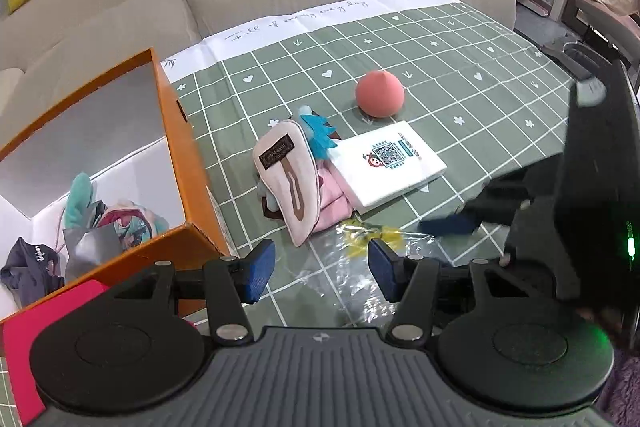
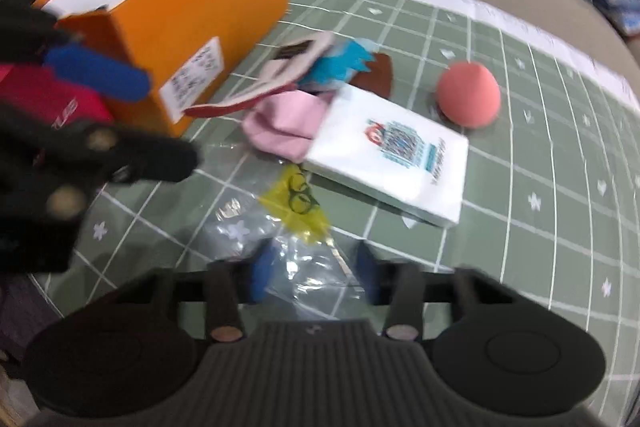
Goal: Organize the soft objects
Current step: 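Grasp the white-pink pouch with teal plush with the left tool while the right tool grasps the clear bag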
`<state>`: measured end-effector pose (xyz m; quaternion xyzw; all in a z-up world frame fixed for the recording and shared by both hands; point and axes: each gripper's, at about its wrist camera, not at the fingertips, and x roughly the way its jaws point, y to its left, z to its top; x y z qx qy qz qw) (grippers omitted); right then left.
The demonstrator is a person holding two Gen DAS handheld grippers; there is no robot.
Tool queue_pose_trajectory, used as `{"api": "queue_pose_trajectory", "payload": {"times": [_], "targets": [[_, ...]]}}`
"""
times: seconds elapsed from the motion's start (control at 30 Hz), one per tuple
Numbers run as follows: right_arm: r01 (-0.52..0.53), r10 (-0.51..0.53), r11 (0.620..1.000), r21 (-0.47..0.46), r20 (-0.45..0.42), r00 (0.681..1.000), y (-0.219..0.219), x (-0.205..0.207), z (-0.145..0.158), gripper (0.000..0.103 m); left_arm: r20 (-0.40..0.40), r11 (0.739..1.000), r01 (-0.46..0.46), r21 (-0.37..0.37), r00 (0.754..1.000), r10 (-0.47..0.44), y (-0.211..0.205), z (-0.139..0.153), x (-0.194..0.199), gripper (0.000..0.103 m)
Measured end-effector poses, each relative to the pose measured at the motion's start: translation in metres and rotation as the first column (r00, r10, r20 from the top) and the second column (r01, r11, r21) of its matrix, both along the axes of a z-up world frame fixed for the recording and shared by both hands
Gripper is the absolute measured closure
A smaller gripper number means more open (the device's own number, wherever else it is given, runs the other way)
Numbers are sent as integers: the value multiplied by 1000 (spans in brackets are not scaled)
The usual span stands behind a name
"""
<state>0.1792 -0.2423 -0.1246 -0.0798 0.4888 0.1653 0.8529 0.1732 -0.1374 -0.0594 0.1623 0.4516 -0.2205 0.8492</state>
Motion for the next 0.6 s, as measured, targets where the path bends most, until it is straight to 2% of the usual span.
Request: {"api": "queue_pose_trajectory", "payload": {"times": [0.07, 0.2, 0.3, 0.4, 0.53, 0.6], "targets": [[-17, 17, 1000, -3, 8, 1000, 2, -2, 1, 103, -3, 1000, -8, -9, 1000, 8, 1, 0, 2, 39], [6, -6, 1000, 15, 5, 1000, -6, -1, 4, 103, 10, 1000, -2, -10, 1000, 2, 2, 1, 1, 39], [77, -79, 996, 46, 43, 996, -16, -4, 15, 103, 28, 1000, 26, 14, 999, -27, -3, 1, 4, 42], [191, -194, 980, 54, 63, 979, -34, -8, 25, 103, 40, 998, 50, 49, 998, -52, -10, -3, 10, 44], [321, -329, 942, 96, 77, 941, -59, -12, 32, 103, 56, 989, 85, 125, 994, -93, -25, -12, 23, 53], [334, -342, 935, 116, 54, 938, -64, -10, 30, 103, 55, 980, 106, 170, 992, -117, -32, -20, 29, 61]]}}
